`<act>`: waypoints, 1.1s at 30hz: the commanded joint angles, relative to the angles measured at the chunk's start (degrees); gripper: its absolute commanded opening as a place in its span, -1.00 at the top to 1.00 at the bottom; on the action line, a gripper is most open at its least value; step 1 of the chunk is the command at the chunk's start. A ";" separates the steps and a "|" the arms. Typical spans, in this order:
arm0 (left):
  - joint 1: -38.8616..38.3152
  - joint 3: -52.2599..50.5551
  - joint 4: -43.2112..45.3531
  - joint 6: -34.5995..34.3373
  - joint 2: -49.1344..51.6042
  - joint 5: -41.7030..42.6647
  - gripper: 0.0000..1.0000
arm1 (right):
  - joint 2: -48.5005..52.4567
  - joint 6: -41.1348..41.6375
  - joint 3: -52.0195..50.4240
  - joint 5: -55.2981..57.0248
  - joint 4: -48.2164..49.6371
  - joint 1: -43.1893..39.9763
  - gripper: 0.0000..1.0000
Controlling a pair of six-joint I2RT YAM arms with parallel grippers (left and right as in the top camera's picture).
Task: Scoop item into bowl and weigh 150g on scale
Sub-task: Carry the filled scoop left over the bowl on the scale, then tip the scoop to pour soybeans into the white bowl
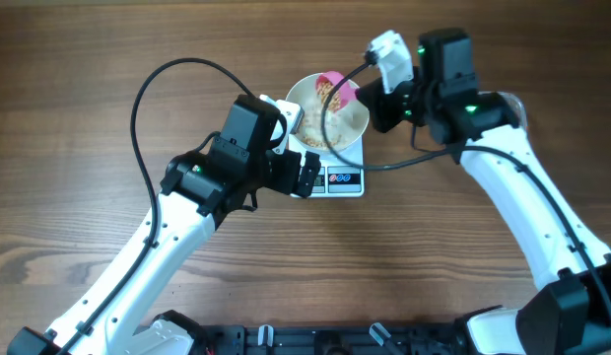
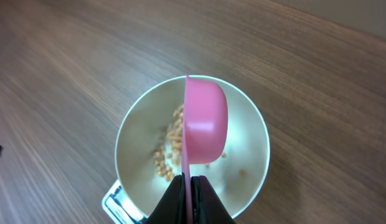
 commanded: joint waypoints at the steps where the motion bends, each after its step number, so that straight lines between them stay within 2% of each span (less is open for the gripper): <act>1: 0.42 0.85 0.15 -0.33 -0.20 -0.37 -1.00 | -1.09 -2.62 0.31 9.22 0.20 2.56 0.91; 7: 0.42 0.85 0.15 -0.33 -0.20 -0.35 -1.00 | -1.11 -5.27 0.31 15.39 0.13 5.31 0.91; 16: 0.42 0.85 0.15 -0.33 -0.20 -0.35 -1.00 | -2.03 -10.05 0.31 15.34 0.15 6.19 0.91; 24: 0.42 0.85 0.15 -0.33 -0.20 -0.35 -1.00 | -4.50 -23.26 0.31 11.63 -1.03 6.40 0.91; 33: 0.42 0.85 0.15 -0.33 -0.20 -0.35 -1.00 | -4.63 -25.88 0.31 12.20 -1.36 10.91 0.91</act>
